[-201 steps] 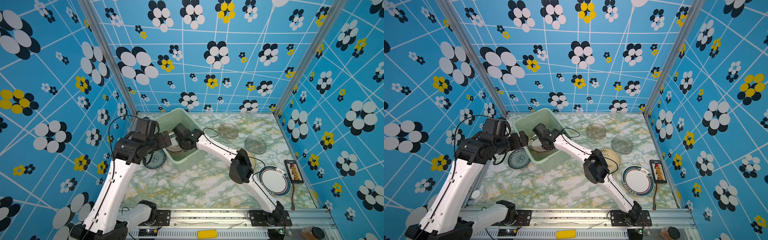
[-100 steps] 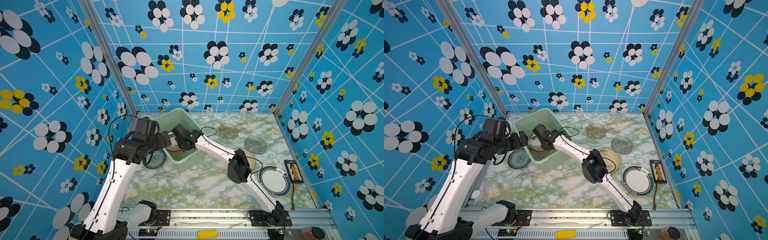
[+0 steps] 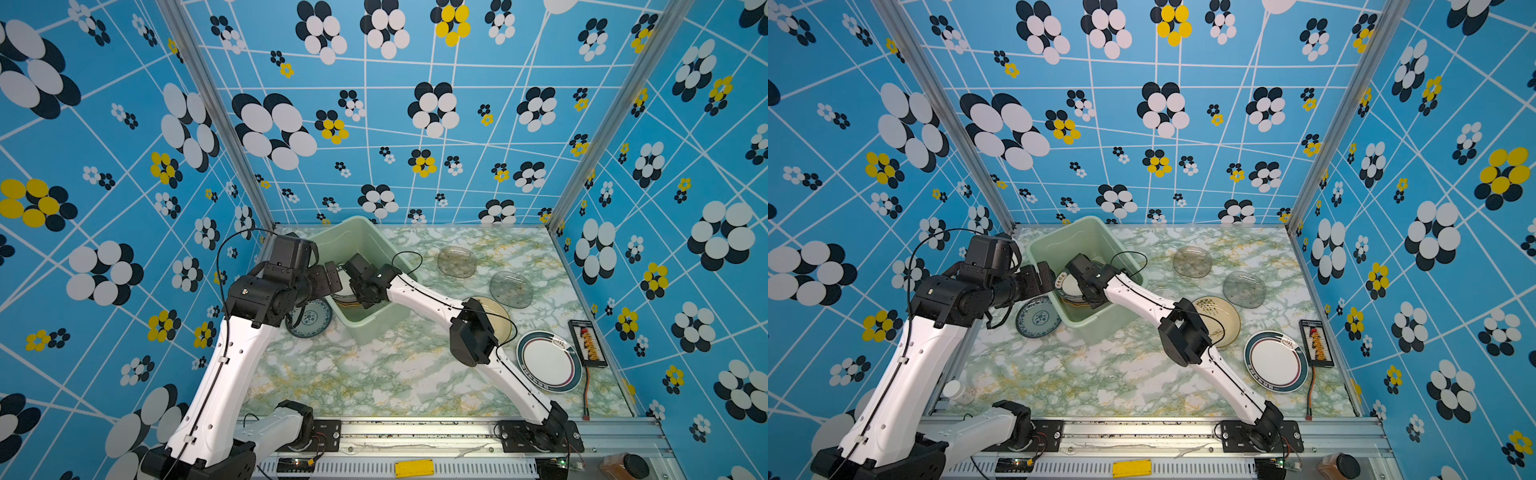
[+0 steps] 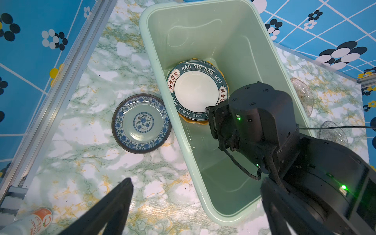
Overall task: Place the plates into the plastic bin on the countertop
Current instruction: Place the plate in the plastic bin.
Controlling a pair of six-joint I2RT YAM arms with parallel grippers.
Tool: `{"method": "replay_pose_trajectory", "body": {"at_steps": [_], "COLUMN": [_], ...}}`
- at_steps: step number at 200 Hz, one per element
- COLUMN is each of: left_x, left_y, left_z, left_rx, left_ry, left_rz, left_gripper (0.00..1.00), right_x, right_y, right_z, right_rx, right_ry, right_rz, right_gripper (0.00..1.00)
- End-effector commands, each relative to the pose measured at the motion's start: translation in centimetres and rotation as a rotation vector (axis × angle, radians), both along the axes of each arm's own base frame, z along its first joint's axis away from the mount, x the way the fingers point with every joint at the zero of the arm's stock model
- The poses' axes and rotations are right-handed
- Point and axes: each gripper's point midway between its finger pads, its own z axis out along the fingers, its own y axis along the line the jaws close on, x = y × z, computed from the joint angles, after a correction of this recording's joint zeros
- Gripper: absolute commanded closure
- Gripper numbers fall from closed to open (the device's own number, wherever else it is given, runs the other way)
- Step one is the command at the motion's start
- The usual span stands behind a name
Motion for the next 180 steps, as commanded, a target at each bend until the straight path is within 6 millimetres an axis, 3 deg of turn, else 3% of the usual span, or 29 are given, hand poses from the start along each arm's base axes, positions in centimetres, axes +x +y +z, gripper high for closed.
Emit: {"method": "replay_pose_trajectory", "body": {"at_steps": [1, 51, 73, 84, 105, 118, 148, 180], "left_x": [-0.3, -0.6, -0.7, -0.8, -1.1, -1.3, -2.0, -2.8], "left_y": [0.3, 0.6, 0.8, 0.9, 1.5, 1.8, 2.5, 3.1], "left_z": [0.6, 1.0, 1.4, 1.6, 2.2, 2.6, 3.6, 5.0], "left_rx": [0.024, 0.032, 0.035, 0.039, 0.056, 0.067, 0.083, 0.08], "left_ry": [-0.004, -0.013, -0.021, -0.024, -0.035, -0.041, -0.063, -0.1], "left_rz": [-0.001, 0.009, 0.015, 0.019, 0.038, 0.044, 0.066, 0.082], "left_gripper": [0.01, 0.01, 0.01, 0.01, 0.01, 0.01, 0.01, 0.01], "right_x": [0.5, 0.7, 0.4, 0.3, -0.1, -0.2, -0.3, -0.2], "right_y": [0.7, 1.1, 0.7, 0.5, 0.6, 0.7, 0.5, 0.9], "right_z": [-0.1, 0.6, 1.1, 1.2, 1.3, 1.7, 3.1, 6.3], "right_rx": [0.033, 0.061, 0.048, 0.039, 0.049, 0.054, 0.057, 0.092], "right_ry": [-0.009, -0.016, -0.014, -0.006, 0.01, 0.009, -0.009, -0.062], "right_rz": [0.002, 0.0, 0.005, 0.009, 0.02, 0.022, 0.02, 0.038], "right_gripper": [0.75, 0.54, 0.37, 0.22, 0.12, 0.01, 0.01, 0.01]}}
